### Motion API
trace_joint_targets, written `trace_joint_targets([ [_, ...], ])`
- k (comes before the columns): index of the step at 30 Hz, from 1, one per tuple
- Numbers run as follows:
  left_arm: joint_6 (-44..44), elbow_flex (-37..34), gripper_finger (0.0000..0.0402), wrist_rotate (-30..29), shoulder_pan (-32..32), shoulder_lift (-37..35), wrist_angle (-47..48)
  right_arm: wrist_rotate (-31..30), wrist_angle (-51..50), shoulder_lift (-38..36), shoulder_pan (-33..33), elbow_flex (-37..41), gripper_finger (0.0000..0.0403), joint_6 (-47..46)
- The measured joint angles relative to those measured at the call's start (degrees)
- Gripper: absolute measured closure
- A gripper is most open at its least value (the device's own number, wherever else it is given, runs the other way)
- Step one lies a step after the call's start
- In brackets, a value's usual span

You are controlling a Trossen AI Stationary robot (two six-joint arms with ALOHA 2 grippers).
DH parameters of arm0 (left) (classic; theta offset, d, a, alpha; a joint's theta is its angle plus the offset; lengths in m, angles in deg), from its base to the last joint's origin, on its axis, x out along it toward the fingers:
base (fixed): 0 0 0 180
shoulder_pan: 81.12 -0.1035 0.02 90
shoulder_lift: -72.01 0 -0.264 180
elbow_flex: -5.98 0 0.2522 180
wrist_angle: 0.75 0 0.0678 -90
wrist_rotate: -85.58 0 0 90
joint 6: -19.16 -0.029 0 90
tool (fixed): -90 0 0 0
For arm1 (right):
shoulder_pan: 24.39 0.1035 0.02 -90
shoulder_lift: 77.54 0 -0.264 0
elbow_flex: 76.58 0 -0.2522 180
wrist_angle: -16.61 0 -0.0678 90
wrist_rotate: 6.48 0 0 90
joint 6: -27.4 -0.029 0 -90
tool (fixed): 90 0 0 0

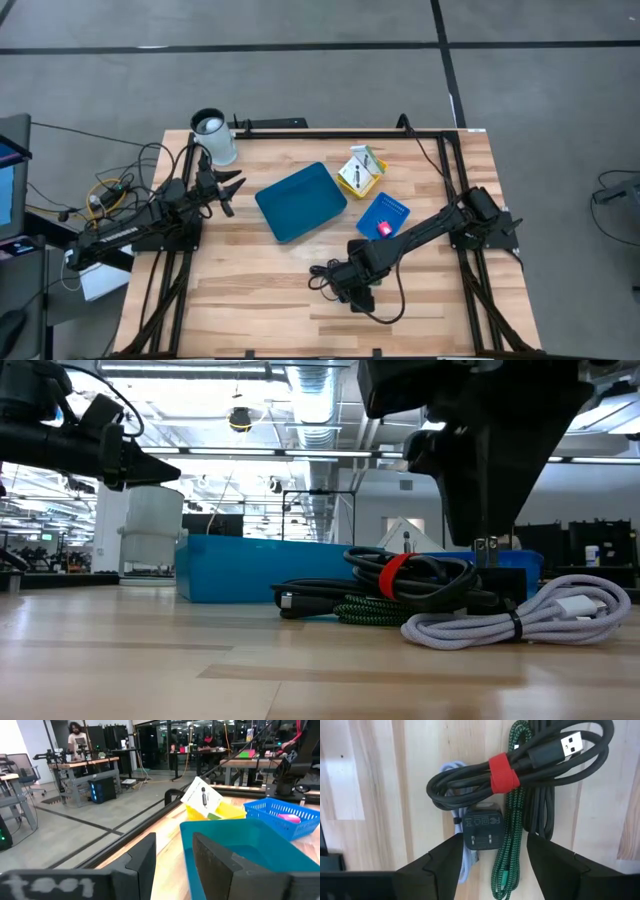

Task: Pick and place items into bin
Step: Put the black charger adapter into the blue bin

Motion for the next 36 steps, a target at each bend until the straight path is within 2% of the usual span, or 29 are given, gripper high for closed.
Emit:
trace_joint_targets([
  [8, 0.01, 0.0, 0.0282, 0.0, 0.0, 0.02, -0.02, 0.02, -0.01, 0.0, 0.04, 0.0, 0.0173, 0.01],
  [36, 0.0, 0.0, 0.0282, 0.04, 0.02, 0.02, -0.09, 0.04, 0.39, 1.95, 0.44, 0.04, 0.0172, 0.45],
])
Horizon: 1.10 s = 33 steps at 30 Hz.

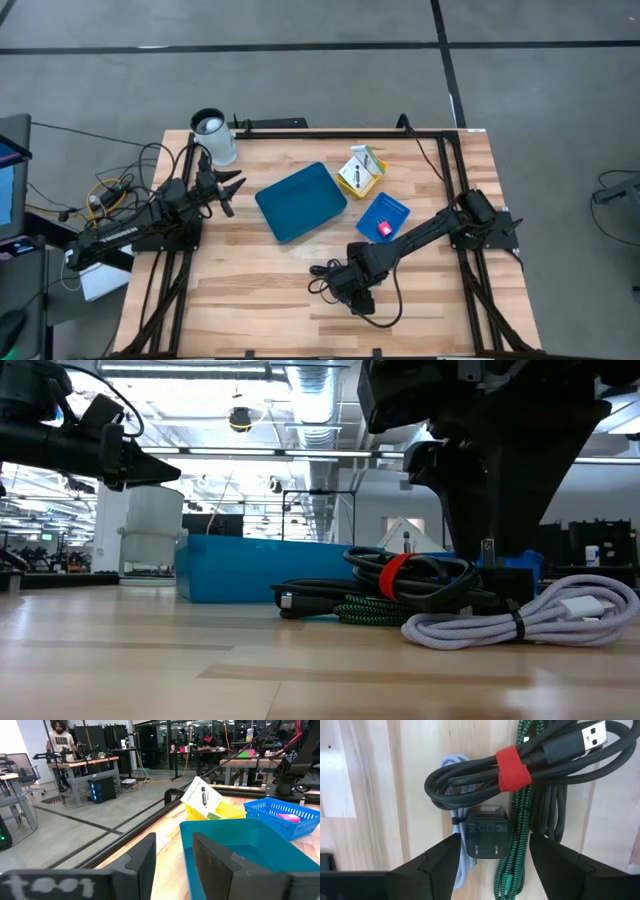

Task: Pick and place items into bin
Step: Put the black charger adapter into the blue bin

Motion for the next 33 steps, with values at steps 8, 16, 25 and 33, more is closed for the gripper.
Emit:
trace_joint_targets([
  [8, 0.0, 0.0, 0.0282, 0.0, -0.02, 0.0, 0.02, 0.0, 0.6, 0.0, 0.04, 0.0, 0.0172, 0.0],
  [16, 0.01, 0.0, 0.0282, 0.0, -0.01, 0.0, 0.0, 0.21, 3.96, 0.0, 0.49, 2.86, 0.0172, -1.17],
  [25, 0.01, 0.0, 0.0282, 0.0, 0.0, 0.0, 0.0, 0.19, 6.52, 0.0, 0.79, 4.62, 0.0176, -1.51],
  [33, 0.0, 0.0, 0.0282, 0.0, 0.0, 0.0, 0.0, -0.01, 6.7, 0.0, 0.73, 4.68, 0.0228, -1.51],
])
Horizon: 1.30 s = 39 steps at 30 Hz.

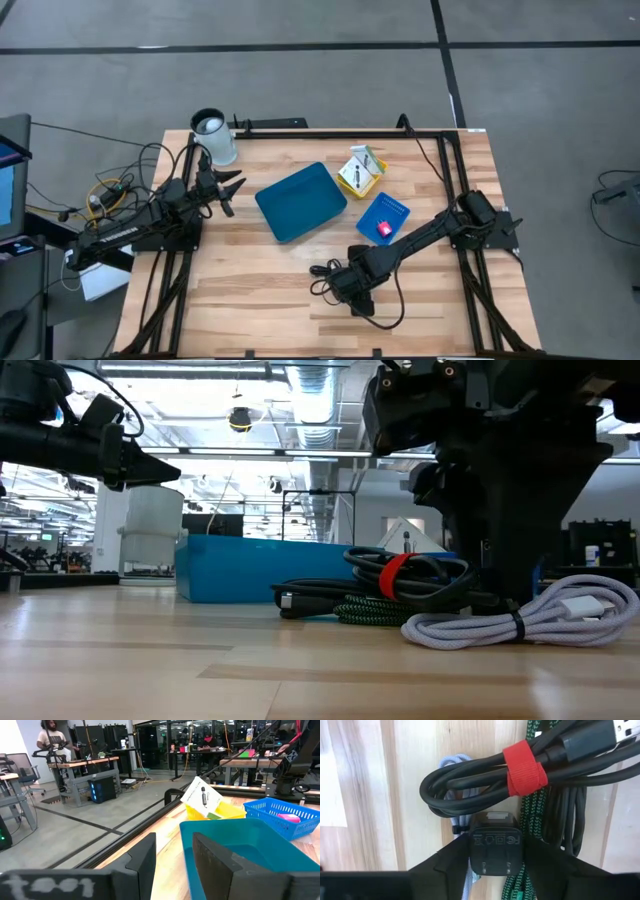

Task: Pick and place items into bin
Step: Put the black charger adapter into the blue bin

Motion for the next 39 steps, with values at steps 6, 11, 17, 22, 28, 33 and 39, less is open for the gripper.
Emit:
trace_joint_targets([
  [6, 0.0, 0.0, 0.0282, 0.0, -0.01, 0.0, 0.01, 1.12, -0.09, -0.08, -0.12, -0.11, 0.0263, 0.02],
  [11, 0.01, 0.0, 0.0282, 0.0, -0.01, 0.0, 0.0, 1.34, -2.14, -0.15, -0.1, -1.36, 0.0246, 0.02],
  [17, 0.01, 0.0, 0.0282, 0.0, 0.0, 0.0, 0.0, 1.06, -6.95, -0.24, -0.48, -4.7, 0.025, 0.12],
  [22, 0.0, 0.0, 0.0282, 0.02, -0.02, 0.0, 0.0, 1.02, -12.31, -0.24, -1.34, -7.2, 0.0264, 0.5],
  [28, 0.0, 0.0, 0.0282, 0.0, -0.02, 0.0, 0.0, -1.32, -21.26, -0.24, -2.37, -9.48, 0.025, 0.52],
  [33, 0.0, 0.0, 0.0282, 0.02, 0.0, 0.0, 0.0, -4.67, -28.41, -0.26, -3.58, -10.85, 0.0259, 0.58],
  [39, 0.01, 0.0, 0.0282, 0.01, -0.02, 0.0, 0.0, -8.92, -36.12, -0.26, -5.62, -12.16, 0.0263, 1.58],
])
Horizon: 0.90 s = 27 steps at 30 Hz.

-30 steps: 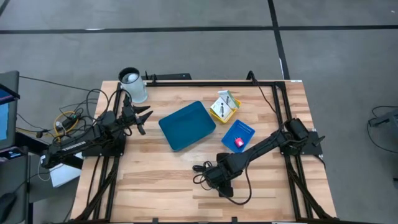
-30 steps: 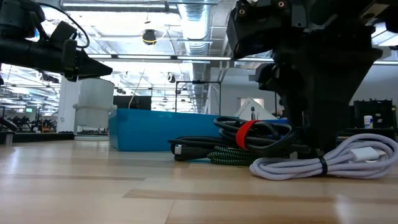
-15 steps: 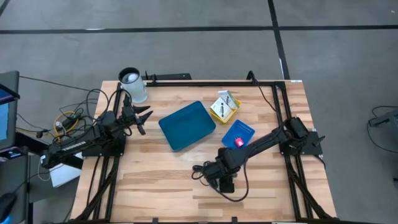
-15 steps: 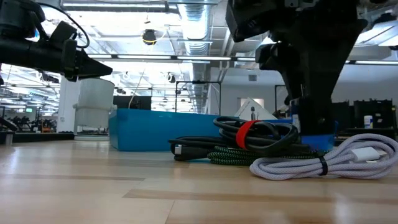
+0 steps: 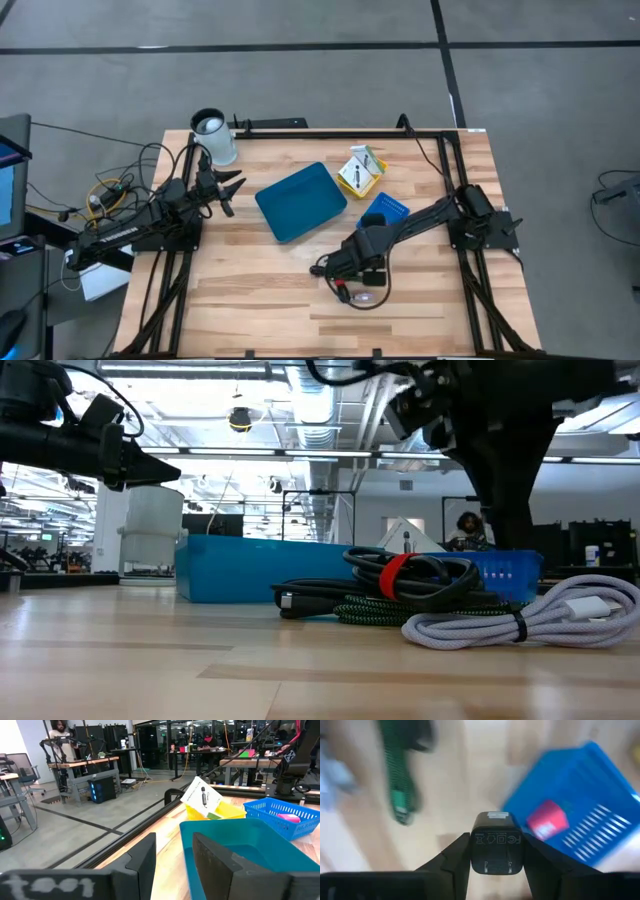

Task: Pick and place items into bin
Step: Put the black charger adapter into the blue bin, then put the bottom black charger cable into the dark blue bin

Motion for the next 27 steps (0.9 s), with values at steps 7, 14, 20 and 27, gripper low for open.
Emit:
trace_joint_targets([
  [7, 0.0, 0.0, 0.0282, 0.01, 0.01, 0.0, 0.0, -5.72, -6.71, 0.0, -2.97, -0.12, 0.0254, 1.41],
  [14, 0.01, 0.0, 0.0282, 0.0, 0.0, 0.0, 0.02, -9.98, -6.66, 0.0, -6.3, -0.12, 0.0246, 4.63],
  [20, -0.02, 0.0, 0.0282, 0.02, 0.02, 0.0, 0.0, -9.93, -6.66, 0.0, -9.36, -0.12, 0.0187, 4.95],
  [27, -0.02, 0.0, 0.0282, 0.02, 0.02, 0.0, 0.0, -9.54, -6.52, 0.0, -11.03, -0.12, 0.0172, 4.3],
])
